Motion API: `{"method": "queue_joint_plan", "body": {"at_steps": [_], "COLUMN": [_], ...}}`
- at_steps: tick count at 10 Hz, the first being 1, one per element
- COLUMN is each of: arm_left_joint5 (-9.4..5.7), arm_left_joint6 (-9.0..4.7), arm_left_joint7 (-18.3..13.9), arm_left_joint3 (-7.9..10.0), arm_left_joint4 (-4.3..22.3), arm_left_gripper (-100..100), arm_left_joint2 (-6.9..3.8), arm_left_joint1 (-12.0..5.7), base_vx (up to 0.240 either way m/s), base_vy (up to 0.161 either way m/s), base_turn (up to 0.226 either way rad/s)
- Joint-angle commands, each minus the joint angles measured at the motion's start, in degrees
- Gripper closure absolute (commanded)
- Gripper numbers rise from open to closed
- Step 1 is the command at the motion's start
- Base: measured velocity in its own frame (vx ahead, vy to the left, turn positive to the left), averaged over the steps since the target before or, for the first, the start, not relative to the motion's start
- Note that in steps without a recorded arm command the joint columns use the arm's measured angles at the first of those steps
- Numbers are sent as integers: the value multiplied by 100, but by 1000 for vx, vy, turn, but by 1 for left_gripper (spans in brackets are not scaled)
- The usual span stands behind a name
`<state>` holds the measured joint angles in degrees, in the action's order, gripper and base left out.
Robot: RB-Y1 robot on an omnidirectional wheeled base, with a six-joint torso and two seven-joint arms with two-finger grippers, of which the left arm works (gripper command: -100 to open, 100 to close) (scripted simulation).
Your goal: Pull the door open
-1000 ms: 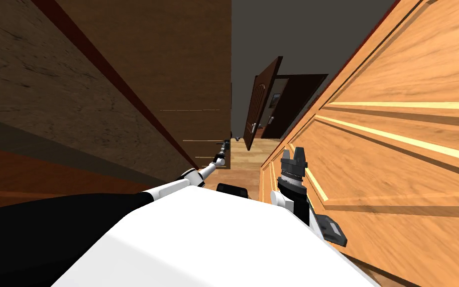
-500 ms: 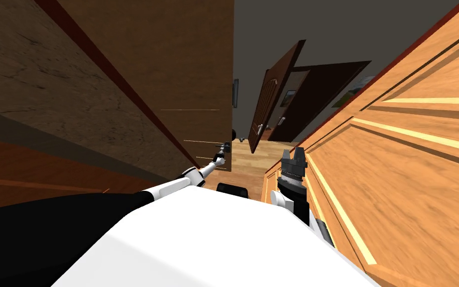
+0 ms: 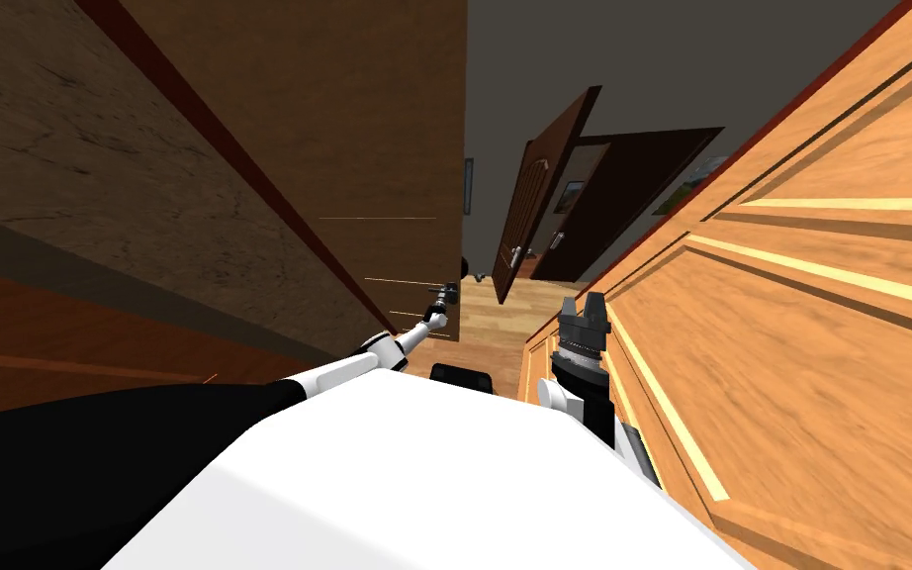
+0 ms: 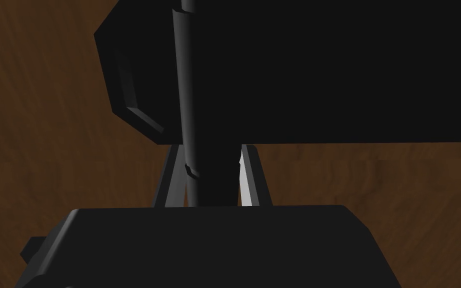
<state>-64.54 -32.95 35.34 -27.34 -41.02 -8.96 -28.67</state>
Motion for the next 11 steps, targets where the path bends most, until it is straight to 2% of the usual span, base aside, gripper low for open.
{"method": "queue_joint_plan", "body": {"at_steps": [1, 5, 6, 11], "arm_left_joint5": [-2, 24, 34, 67], "arm_left_joint6": [-19, -13, -18, -30], "arm_left_joint7": [0, -198, -278, -534], "arm_left_joint3": [15, -44, -61, -108], "arm_left_joint4": [-3, -24, -33, -59], "arm_left_gripper": [100, 100, 100, 100], "arm_left_joint2": [-18, -188, -265, -507], "arm_left_joint1": [-7, 59, 82, 156], "base_vx": [0, -72, -92, -65], "base_vy": [0, 98, 73, 36], "base_turn": [0, -304, -281, -204]}}
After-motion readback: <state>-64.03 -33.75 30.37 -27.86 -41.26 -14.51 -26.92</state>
